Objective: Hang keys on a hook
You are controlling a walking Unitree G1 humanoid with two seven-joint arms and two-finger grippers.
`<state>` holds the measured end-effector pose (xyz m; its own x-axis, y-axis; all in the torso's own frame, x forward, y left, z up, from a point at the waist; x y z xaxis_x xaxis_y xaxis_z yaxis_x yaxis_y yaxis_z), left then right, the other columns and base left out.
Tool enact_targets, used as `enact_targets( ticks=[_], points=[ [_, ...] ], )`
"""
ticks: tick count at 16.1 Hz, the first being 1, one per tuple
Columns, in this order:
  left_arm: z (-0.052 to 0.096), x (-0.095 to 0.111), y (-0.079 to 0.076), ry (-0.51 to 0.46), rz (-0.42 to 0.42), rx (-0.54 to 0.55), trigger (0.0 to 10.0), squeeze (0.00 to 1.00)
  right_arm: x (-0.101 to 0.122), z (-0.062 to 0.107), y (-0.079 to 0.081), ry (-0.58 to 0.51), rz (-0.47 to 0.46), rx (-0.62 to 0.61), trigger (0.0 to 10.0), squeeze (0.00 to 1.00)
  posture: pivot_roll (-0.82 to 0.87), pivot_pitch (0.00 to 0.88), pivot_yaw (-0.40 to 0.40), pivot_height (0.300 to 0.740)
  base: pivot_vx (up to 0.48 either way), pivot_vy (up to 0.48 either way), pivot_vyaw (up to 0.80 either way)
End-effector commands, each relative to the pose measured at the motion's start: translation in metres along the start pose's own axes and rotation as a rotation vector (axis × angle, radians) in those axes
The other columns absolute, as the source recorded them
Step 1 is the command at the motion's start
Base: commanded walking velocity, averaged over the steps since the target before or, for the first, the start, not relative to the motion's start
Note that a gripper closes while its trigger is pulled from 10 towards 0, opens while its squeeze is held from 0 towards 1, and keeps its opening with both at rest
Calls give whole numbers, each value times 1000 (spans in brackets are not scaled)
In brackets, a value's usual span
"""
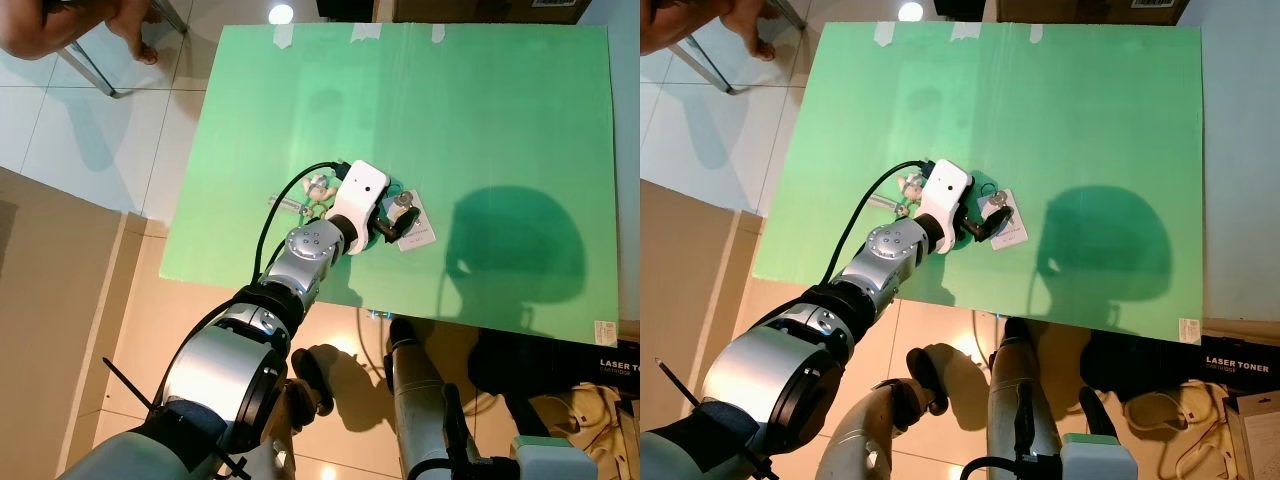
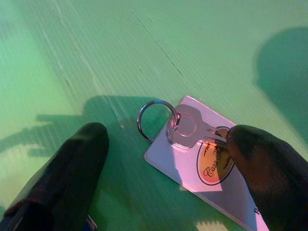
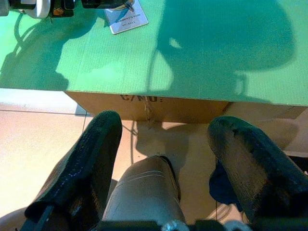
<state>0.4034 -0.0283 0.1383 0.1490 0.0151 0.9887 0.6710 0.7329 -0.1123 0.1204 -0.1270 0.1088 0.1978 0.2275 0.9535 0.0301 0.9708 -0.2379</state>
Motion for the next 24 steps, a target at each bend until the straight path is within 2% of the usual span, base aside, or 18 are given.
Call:
enact_targets(
  ticks=[1,7,10,19,20,21,22,24],
  points=[
    [4,-26,-5,69,29,-1,10000,0,-9,9,16,61,-21,53,10000,0,-667,511,226,740,0,0,0],
    [2,-16,-1,36,51,28,10000,0,-6,13,21,52,-27,74,10000,0,-673,514,226,740,0,0,0],
    [-1,-7,-2,2,104,24,10000,0,-6,12,21,50,-23,78,10000,0,-673,513,226,740,0,0,0],
    [0,-19,-5,39,73,47,10000,0,-7,14,22,55,-25,82,10000,0,-680,518,220,740,0,0,0],
    [-1,-20,-6,44,72,46,10000,51,-7,14,22,56,-25,82,10000,0,-682,517,221,740,0,0,0],
    [-1,-22,-7,53,70,46,10000,933,-7,14,22,57,-25,83,10000,0,-684,515,221,740,0,0,0],
    [-1,-23,-8,57,72,47,10000,1000,-8,15,23,59,-25,84,10000,0,-686,514,220,740,0,0,0],
    [-2,-23,-9,57,81,47,10000,1000,-11,15,23,63,-23,85,10000,0,-686,510,220,740,0,0,0]
  ],
)
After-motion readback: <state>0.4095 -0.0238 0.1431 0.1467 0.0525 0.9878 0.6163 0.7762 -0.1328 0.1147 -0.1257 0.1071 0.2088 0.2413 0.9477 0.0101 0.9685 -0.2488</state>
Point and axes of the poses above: a point about 5 cm out from each wrist's last joint towards the gripper, its own z axis pointing back from the gripper into the wrist, its own x axis along the axis of the wrist's last joint, y = z × x, the point moved 5 cm from there along -z, pointing out of the wrist towards the gripper, and after that the axes turned 12 degrees about z, right-handed, at the moved point
